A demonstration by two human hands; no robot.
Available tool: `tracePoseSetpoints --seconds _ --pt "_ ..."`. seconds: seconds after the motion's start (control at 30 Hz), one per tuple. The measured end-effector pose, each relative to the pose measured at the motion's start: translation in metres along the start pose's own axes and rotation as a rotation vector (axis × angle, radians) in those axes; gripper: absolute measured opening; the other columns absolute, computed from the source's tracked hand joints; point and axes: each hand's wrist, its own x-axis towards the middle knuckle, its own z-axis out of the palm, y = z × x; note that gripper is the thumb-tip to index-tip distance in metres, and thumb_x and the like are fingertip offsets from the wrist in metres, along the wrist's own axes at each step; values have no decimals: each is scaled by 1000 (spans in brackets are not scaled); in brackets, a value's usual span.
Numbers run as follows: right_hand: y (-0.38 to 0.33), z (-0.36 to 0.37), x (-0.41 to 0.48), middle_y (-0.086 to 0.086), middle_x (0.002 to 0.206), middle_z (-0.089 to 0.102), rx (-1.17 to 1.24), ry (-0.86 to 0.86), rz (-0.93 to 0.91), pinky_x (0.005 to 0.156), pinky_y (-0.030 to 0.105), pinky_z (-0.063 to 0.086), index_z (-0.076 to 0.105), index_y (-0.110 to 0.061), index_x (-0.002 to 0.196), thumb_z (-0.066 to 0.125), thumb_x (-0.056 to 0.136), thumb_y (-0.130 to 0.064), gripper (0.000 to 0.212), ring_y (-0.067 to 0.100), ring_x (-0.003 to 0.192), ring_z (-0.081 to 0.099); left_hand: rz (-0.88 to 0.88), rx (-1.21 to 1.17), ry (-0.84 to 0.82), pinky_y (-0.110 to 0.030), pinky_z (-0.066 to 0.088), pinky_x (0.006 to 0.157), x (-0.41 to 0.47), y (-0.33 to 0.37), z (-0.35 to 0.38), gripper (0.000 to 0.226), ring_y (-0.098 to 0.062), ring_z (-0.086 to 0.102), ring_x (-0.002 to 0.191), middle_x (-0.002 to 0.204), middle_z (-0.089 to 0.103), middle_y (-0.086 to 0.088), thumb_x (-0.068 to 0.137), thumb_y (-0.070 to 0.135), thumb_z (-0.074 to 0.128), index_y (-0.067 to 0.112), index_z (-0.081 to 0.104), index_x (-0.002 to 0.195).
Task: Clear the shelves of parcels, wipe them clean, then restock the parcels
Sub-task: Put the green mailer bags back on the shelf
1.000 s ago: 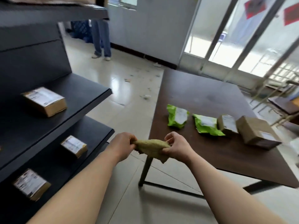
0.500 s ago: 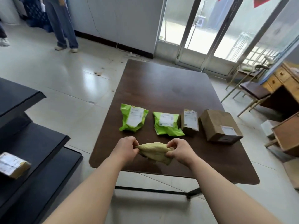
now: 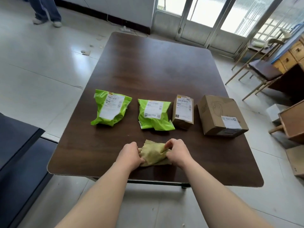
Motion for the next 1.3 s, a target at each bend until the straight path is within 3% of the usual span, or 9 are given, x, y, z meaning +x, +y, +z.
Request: tracePoseSetpoints --seconds 0.1,0.2,0.3,0.4,0.6,0.77,1.03,1.17,1.3 --pt "9 7 4 0 102 58 31 -10 18 76 29 50 59 -26 90 57 80 -13 17 21 85 60 22 40 19 -31 46 80 10 3 8 37 -23 56 102 111 58 -3 79 23 71 17 55 111" --pt "16 9 10 -2 99 61 29 -13 14 79 29 49 58 -28 88 51 79 -3 27 20 91 58 45 36 60 -35 49 84 16 8 12 28 -23 58 100 107 62 -2 82 16 63 18 56 109" --pt "21 9 15 1 108 60 65 35 8 81 25 46 64 -26 97 46 80 3 38 18 95 57 53 1 111 -36 49 83 20 8 13 19 -23 58 96 104 61 -2 86 16 59 20 56 105" --pt "21 10 15 4 118 54 -14 -33 10 91 30 47 62 -24 113 43 81 2 44 23 107 56 16 70 49 -35 47 84 19 8 15 22 -25 56 102 114 56 -4 91 18 54 20 53 113" --pt "8 -10 14 4 119 55 -28 64 -10 91 32 47 63 -23 110 53 87 -11 29 24 108 55 22 138 62 -37 47 88 16 16 -5 41 -25 55 111 123 52 -4 93 30 53 20 46 132" --pt "-21 -40 17 4 121 60 13 110 -65 92 32 47 62 -18 117 57 88 -16 30 22 108 58 42 120 144 -38 47 94 12 25 -45 40 -23 55 113 124 55 -3 93 31 54 19 51 131" --pt "-70 -57 28 6 131 51 46 104 -108 93 35 48 52 -19 134 59 90 -19 44 25 109 57 51 96 270 -38 50 91 21 34 -103 35 -24 57 112 123 59 -4 92 28 55 18 57 125" --pt "-84 -51 44 7 144 40 11 96 -89 106 37 39 43 -22 143 62 90 -24 57 25 130 42 -1 167 333 -40 45 92 38 29 -119 40 -29 52 117 129 52 -6 91 30 57 18 52 129" --pt "-94 -37 58 10 154 27 -49 74 -57 115 41 29 34 -26 148 63 90 -32 65 28 142 26 -76 266 299 -45 35 104 61 14 -125 61 -30 36 129 144 33 -7 88 40 61 25 36 141"
